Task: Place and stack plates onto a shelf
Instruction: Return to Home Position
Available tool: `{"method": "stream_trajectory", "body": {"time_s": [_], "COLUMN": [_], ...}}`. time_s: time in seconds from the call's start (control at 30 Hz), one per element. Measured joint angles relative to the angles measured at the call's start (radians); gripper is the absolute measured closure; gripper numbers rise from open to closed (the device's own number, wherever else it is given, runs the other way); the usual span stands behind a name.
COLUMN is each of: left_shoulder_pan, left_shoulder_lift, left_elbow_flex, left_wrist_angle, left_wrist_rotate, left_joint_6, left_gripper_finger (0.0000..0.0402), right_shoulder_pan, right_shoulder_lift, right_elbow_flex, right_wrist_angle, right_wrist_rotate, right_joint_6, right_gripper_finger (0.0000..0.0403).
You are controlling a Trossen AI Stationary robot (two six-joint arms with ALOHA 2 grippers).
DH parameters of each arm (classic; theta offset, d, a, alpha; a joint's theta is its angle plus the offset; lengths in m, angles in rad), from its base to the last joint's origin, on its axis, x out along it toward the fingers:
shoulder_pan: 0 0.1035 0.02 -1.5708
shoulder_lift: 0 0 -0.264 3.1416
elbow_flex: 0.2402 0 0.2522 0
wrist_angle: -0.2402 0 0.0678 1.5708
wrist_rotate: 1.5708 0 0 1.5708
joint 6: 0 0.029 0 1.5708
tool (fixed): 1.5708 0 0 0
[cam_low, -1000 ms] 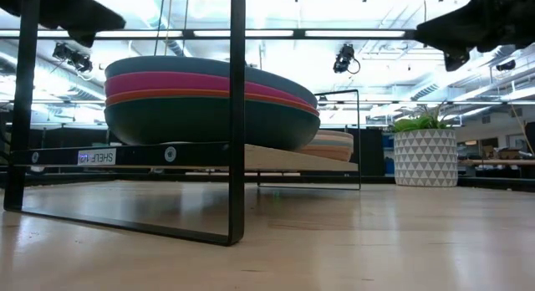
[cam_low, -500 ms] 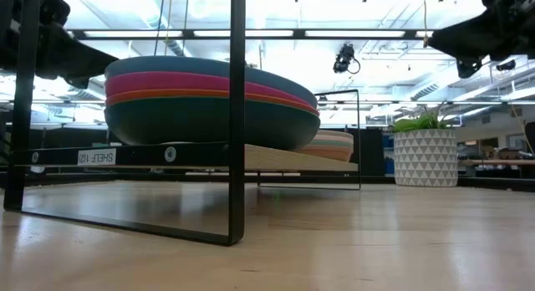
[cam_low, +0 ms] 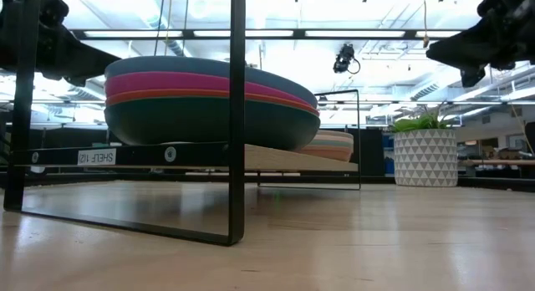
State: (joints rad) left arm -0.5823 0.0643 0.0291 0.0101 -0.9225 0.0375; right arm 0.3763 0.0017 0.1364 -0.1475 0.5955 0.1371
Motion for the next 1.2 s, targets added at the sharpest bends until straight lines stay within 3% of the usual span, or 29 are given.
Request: {"method": "stream_trajectory", "body": {"time_s": [0.1, 0.27, 0.47, 1.2], "left_shoulder_pan": [0.000, 0.000, 0.000, 0.000], "left_shoulder_lift": [0.000, 0.000, 0.000, 0.000], "left_elbow_flex": [-0.001, -0.005, -0.006, -0.004], "left_wrist_angle": [0.000, 0.032, 0.045, 0.057], "left_wrist_rotate": [-0.002, -0.001, -0.001, 0.000], "left_joint_6": [-0.030, -0.136, -0.135, -0.136], "left_gripper_finger": [0.0357, 0.0357, 0.0357, 0.0356], "right_shoulder_pan": [0.000, 0.000, 0.000, 0.000], "right_shoulder_lift": [0.000, 0.000, 0.000, 0.000], "right_elbow_flex": [0.000, 0.000, 0.000, 0.000], "right_wrist_angle": [0.026, 0.068, 0.068, 0.068], "right_wrist_rotate": [0.047, 0.022, 0.014, 0.013], "right_joint_6": [0.069, 0.093, 0.020, 0.017], "right_gripper_finger": [0.0326, 0.0326, 0.0326, 0.0325]}}
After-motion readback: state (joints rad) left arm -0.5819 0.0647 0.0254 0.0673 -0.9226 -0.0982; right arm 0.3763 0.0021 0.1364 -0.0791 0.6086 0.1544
